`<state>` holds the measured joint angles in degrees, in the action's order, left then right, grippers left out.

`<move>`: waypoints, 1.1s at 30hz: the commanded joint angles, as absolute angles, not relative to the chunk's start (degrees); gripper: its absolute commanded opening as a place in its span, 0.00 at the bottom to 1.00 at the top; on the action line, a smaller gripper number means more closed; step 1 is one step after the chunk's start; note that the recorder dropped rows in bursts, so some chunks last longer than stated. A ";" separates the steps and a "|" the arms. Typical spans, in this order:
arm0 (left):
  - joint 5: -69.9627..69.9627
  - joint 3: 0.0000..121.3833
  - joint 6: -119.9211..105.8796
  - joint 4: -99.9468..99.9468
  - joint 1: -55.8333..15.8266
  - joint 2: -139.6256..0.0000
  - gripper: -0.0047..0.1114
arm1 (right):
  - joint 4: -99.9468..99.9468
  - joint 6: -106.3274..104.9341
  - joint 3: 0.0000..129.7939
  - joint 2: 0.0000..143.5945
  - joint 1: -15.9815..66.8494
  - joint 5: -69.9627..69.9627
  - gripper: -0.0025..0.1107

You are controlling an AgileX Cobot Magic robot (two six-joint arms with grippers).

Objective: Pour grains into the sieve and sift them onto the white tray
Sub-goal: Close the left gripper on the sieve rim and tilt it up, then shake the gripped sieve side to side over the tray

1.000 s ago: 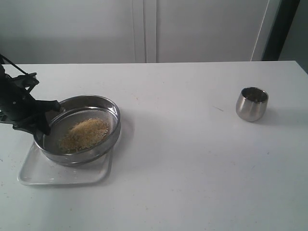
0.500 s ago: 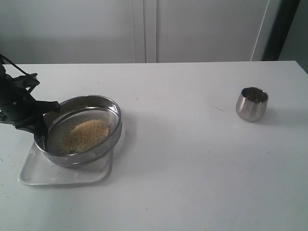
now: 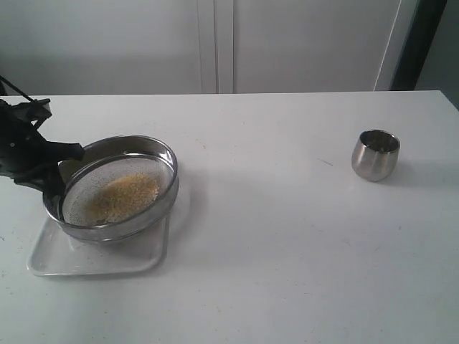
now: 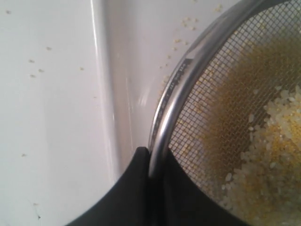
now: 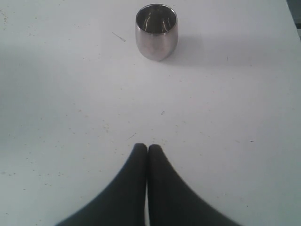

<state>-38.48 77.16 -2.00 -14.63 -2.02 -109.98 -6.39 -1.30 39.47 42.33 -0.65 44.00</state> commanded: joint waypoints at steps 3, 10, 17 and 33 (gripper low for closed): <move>-37.51 77.40 0.37 -15.93 0.38 -108.39 0.04 | -6.39 -1.31 39.27 41.99 -0.52 43.67 0.02; -41.27 77.30 -4.34 -15.73 0.76 -108.39 0.04 | -6.39 -1.31 39.27 41.99 -0.52 43.67 0.02; -41.10 77.30 -8.02 -16.59 0.37 -108.30 0.04 | -6.39 -1.31 39.27 41.99 -0.52 43.67 0.02; -41.95 77.30 0.00 -15.07 0.36 -107.57 0.04 | -6.39 -1.31 39.27 41.99 -0.52 43.67 0.02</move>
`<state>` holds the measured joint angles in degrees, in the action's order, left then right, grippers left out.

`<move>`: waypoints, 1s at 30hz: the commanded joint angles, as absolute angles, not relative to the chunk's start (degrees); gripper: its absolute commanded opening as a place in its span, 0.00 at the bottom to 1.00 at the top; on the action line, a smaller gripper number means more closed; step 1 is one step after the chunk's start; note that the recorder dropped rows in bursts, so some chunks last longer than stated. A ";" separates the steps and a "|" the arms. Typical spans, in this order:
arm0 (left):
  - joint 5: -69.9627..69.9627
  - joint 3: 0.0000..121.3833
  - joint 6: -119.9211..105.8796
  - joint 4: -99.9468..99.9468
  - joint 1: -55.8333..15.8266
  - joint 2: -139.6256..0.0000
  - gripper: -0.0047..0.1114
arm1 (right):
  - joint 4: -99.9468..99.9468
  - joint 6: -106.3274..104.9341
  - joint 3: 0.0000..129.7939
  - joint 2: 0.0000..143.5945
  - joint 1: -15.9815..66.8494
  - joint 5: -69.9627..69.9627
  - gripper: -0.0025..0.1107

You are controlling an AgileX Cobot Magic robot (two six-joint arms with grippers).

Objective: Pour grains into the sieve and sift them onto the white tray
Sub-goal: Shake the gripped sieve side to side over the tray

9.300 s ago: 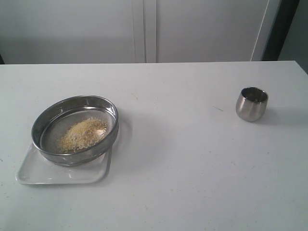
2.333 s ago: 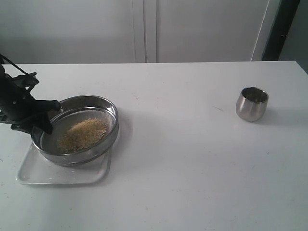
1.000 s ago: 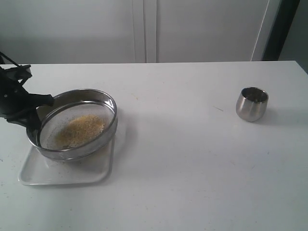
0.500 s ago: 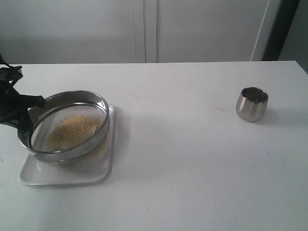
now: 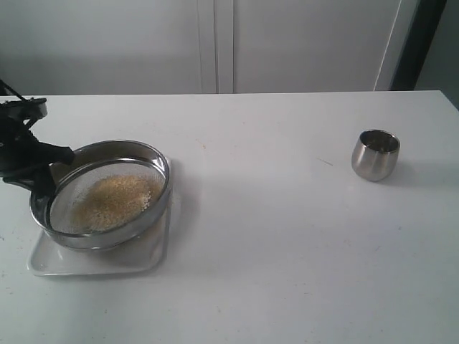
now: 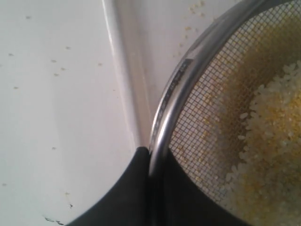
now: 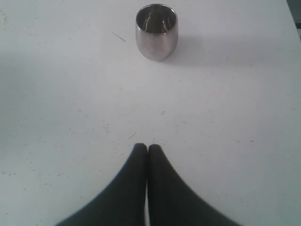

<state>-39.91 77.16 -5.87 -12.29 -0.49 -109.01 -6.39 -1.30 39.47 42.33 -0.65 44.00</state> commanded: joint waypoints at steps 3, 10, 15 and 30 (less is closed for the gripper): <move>-42.42 77.30 -12.27 -17.10 -0.71 -107.33 0.04 | -6.39 -1.31 39.27 41.99 -0.52 43.67 0.02; -42.54 77.30 -2.94 -15.84 0.50 -107.33 0.04 | -6.39 -1.31 39.27 41.99 -0.52 43.67 0.02; -40.37 77.30 -11.11 -14.32 -0.51 -107.62 0.04 | -6.39 -1.31 39.27 41.99 -0.52 43.67 0.02; -41.72 77.30 -1.60 -13.37 0.11 -107.34 0.04 | -6.39 -1.31 39.27 41.99 -0.52 43.67 0.02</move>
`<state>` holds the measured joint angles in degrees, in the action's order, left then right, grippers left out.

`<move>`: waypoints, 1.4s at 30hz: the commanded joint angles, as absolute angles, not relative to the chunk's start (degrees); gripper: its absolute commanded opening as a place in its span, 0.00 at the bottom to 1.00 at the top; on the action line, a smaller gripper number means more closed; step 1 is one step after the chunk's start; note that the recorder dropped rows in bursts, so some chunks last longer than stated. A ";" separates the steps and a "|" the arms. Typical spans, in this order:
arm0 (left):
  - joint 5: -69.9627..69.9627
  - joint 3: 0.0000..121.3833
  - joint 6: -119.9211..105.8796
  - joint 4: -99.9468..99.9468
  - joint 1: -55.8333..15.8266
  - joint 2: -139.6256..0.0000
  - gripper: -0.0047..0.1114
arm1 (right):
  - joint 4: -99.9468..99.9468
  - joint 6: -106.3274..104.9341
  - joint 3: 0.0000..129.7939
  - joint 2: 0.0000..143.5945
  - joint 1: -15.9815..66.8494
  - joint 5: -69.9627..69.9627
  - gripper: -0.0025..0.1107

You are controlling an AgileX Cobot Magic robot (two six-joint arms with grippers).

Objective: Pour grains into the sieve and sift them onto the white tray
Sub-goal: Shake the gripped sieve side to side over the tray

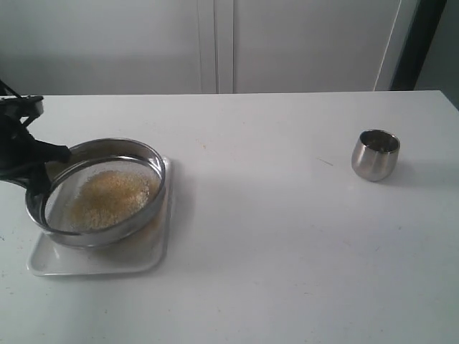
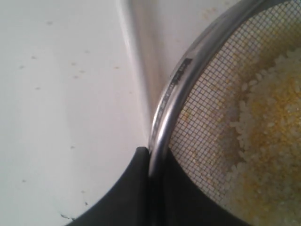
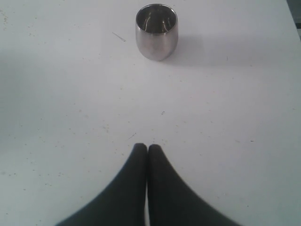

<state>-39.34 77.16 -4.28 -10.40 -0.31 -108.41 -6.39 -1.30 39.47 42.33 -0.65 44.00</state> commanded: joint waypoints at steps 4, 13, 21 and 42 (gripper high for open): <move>-39.28 77.30 -9.98 -10.12 -0.36 -107.35 0.04 | -6.39 0.34 39.27 41.99 -0.52 43.67 0.02; -38.72 77.30 -9.54 -12.14 -0.58 -107.36 0.04 | -6.39 0.34 39.27 41.99 -0.52 43.67 0.02; -38.84 76.86 -11.88 -13.80 -1.67 -106.74 0.04 | -6.39 0.34 39.27 41.99 -0.52 43.67 0.02; -36.11 75.84 -5.52 -9.64 -1.33 -105.71 0.04 | -6.39 0.34 39.27 41.99 -0.52 43.67 0.02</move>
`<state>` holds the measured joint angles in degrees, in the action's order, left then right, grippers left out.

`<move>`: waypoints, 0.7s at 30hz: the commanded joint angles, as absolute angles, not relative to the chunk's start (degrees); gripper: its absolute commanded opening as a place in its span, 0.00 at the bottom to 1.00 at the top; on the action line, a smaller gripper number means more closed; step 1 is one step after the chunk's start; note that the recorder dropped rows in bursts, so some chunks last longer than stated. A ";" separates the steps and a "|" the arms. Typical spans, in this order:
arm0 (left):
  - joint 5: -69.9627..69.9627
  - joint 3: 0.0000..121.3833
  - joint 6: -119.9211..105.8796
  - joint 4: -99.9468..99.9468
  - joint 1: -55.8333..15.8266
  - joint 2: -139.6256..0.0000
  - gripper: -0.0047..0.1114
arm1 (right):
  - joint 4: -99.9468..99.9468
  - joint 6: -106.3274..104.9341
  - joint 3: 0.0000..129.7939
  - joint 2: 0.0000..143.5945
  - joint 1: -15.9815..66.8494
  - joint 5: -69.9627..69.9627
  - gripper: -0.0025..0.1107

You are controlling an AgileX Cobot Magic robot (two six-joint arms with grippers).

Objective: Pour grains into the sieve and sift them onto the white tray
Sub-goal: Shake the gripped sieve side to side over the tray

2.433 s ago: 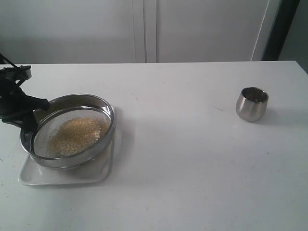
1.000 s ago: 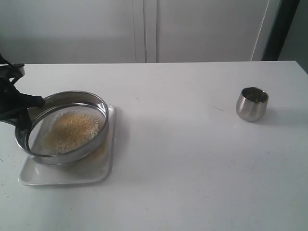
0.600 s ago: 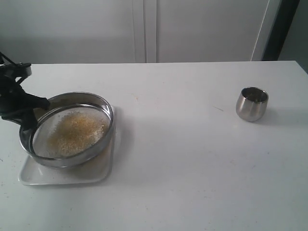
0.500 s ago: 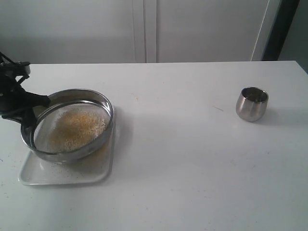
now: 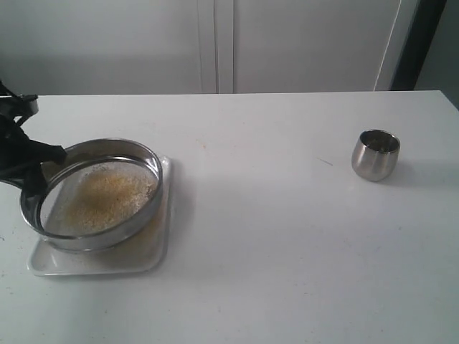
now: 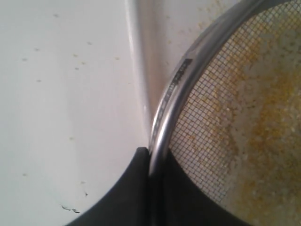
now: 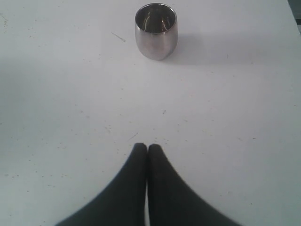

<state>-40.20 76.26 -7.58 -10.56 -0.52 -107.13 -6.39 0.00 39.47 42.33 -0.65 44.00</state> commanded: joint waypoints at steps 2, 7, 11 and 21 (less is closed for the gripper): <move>-37.94 77.75 -4.75 -9.49 -0.64 -107.13 0.04 | -6.39 0.34 39.27 41.99 -0.52 43.67 0.02; -46.45 78.12 -7.29 -11.51 -1.47 -106.41 0.04 | -6.39 0.34 39.27 41.99 -0.52 43.67 0.02; -39.66 76.46 -11.49 -10.96 -2.68 -104.35 0.04 | -6.39 0.34 39.27 41.99 -0.52 43.67 0.02; -34.94 76.72 4.87 -1.88 -3.85 -106.38 0.04 | -6.39 0.34 39.27 41.99 -0.52 43.67 0.02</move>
